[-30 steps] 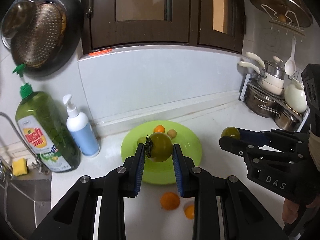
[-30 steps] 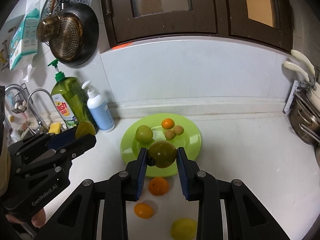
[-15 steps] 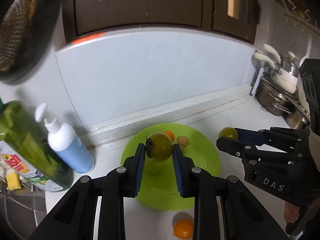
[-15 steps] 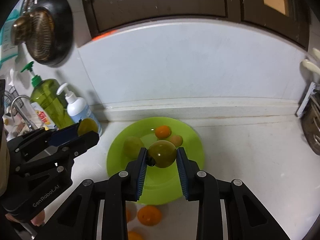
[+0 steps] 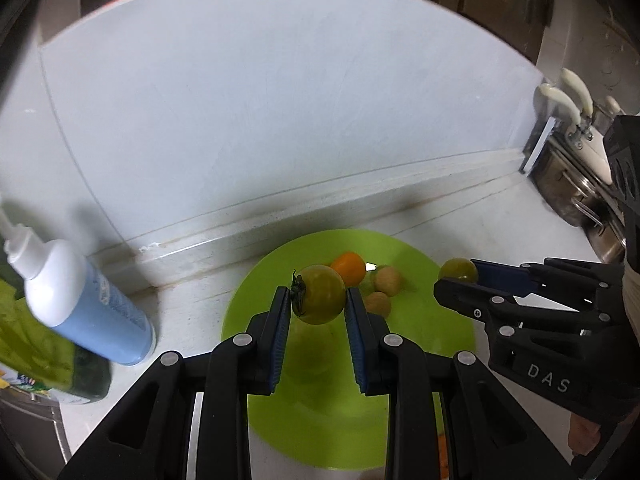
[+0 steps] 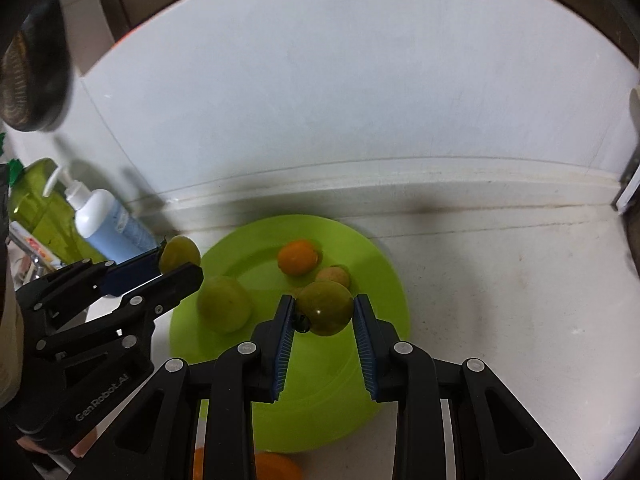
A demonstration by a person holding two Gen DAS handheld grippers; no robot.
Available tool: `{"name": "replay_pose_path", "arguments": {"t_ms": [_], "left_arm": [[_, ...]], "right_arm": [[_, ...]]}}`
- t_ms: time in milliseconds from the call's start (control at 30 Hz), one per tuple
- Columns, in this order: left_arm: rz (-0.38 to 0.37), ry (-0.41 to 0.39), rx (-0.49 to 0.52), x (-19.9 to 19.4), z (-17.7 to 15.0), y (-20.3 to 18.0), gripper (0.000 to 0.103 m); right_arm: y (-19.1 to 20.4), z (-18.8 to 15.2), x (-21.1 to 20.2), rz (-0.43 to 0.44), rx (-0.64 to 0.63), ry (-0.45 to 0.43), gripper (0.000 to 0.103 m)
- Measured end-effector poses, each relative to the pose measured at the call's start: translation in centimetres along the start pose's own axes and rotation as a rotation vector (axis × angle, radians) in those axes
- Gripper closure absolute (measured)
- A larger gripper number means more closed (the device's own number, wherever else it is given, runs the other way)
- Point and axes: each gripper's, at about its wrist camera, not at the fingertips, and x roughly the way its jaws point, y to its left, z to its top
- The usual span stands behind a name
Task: Organize fruits
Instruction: 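Lower the green tomatoes onto the plate and open both tools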
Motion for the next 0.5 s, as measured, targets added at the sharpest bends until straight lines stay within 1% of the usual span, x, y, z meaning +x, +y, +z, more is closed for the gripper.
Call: {"name": "replay_pose_path", "arguments": {"t_ms": [233, 500], "left_arm": [[0.006, 0.041, 0.010, 2.0, 0.6, 0.1, 0.075], [0.007, 0.085, 0.024, 3.8, 1.0, -0.2, 0.075]], "right_arm": [[-0.5, 0.2, 2.0, -0.019, 0.009, 0.050, 0.072], [-0.9, 0.2, 3.5, -0.022, 0.017, 0.084, 0.072]]}}
